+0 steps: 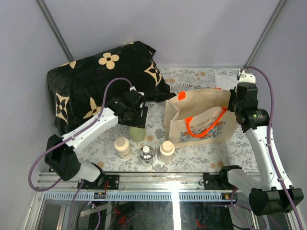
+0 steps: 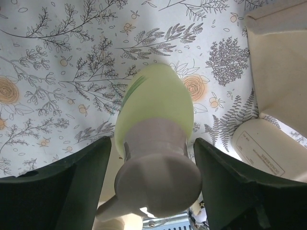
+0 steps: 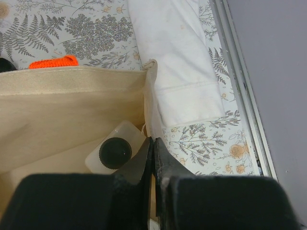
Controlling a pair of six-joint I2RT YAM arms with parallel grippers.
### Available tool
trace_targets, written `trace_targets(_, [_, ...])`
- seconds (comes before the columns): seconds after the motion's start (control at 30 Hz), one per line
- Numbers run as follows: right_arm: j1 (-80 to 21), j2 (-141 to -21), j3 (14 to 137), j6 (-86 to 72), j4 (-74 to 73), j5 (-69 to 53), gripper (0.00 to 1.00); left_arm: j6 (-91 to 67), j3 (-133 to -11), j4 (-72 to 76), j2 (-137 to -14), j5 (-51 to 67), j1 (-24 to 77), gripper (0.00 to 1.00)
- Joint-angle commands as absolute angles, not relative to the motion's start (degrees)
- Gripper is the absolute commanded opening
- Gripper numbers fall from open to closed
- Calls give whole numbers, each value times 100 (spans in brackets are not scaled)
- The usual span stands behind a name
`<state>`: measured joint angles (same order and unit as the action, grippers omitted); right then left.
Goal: Place the personal care products into the canvas bag
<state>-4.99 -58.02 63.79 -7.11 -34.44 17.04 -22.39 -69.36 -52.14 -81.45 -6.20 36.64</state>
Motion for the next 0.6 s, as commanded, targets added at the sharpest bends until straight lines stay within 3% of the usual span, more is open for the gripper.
trace_targets(0.0, [-474,-5759,6372,-611,-3932,1869,0,-2127,-7212,-4966,-8290,-652,3642,65])
trace_targets(0.17, [-470,-5757,6355,-589,-3929,1892,0,-2087,-7248,-5052,-8329,-597,3639,33])
trace_targets(0.33, [-475,-5766,6322,-588,-3920,1883,0,-2061,-7343,-5242,-8312,-602,3634,10])
trace_targets(0.43, [-475,-5770,6305,-589,-3918,1881,0,-2059,-7465,-5291,-8258,-630,3643,1])
trace_targets(0.57, [-475,-5763,6270,-581,-3920,1867,0,-2037,-8000,-5583,-8281,-676,3639,0])
